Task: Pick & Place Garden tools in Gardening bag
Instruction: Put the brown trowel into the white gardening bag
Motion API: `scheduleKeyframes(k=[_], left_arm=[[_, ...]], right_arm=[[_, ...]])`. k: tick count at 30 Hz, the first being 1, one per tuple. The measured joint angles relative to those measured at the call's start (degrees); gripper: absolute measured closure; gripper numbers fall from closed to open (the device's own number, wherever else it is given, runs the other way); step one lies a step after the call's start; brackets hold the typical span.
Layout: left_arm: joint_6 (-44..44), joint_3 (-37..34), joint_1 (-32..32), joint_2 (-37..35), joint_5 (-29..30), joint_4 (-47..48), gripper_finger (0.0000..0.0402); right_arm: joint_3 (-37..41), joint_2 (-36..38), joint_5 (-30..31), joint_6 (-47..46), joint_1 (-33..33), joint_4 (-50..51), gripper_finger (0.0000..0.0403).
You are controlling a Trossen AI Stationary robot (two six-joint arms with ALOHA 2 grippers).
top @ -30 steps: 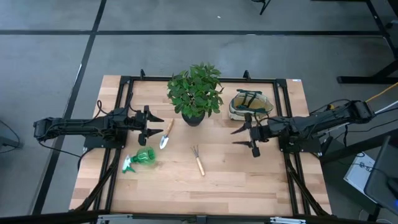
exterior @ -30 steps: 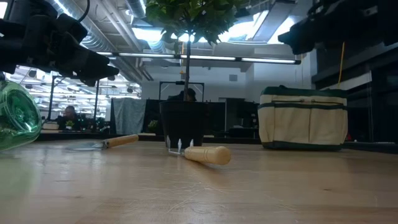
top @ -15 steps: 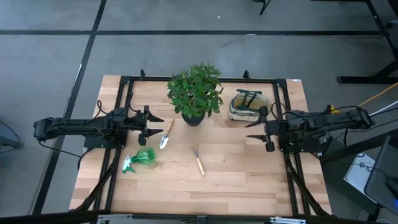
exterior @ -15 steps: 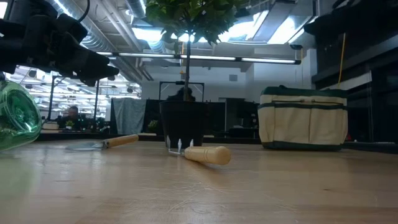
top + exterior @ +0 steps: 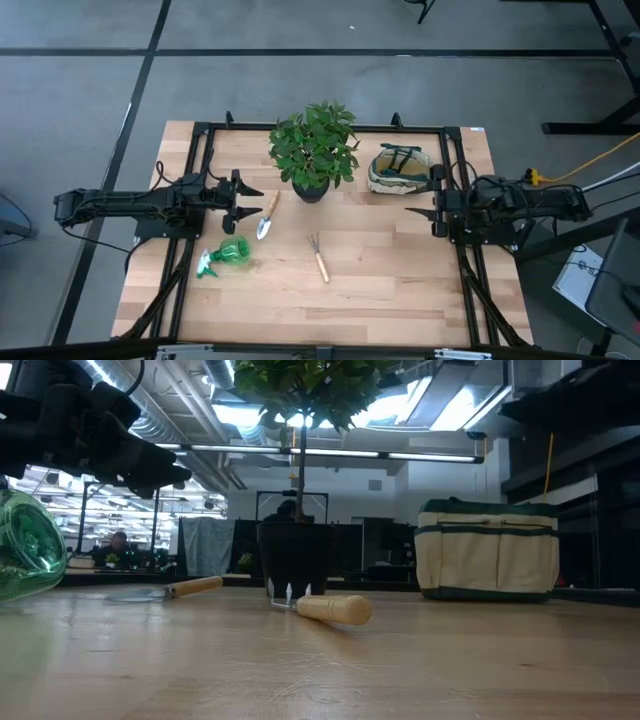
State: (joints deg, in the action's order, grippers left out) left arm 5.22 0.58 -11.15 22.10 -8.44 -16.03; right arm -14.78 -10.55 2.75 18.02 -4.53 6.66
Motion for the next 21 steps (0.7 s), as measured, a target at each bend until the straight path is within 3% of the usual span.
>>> scheduleKeyframes(k=[7, 14, 21], left_arm=[[0.0, 0.0, 0.0, 0.0, 0.0, 0.0, 0.0178], [0.0, 0.0, 0.0, 0.0, 0.0, 0.0, 0.0178], [0.0, 0.0, 0.0, 0.0, 0.0, 0.0, 0.0178]], right_arm=[[0.2, 6.1, 1.0, 0.4, 0.0, -0.2, 0.0217], [0.2, 7.2, 9.5, -6.3, 0.0, 0.0, 0.0217], [0.2, 7.2, 9.3, -6.7, 0.0, 0.0, 0.0217]])
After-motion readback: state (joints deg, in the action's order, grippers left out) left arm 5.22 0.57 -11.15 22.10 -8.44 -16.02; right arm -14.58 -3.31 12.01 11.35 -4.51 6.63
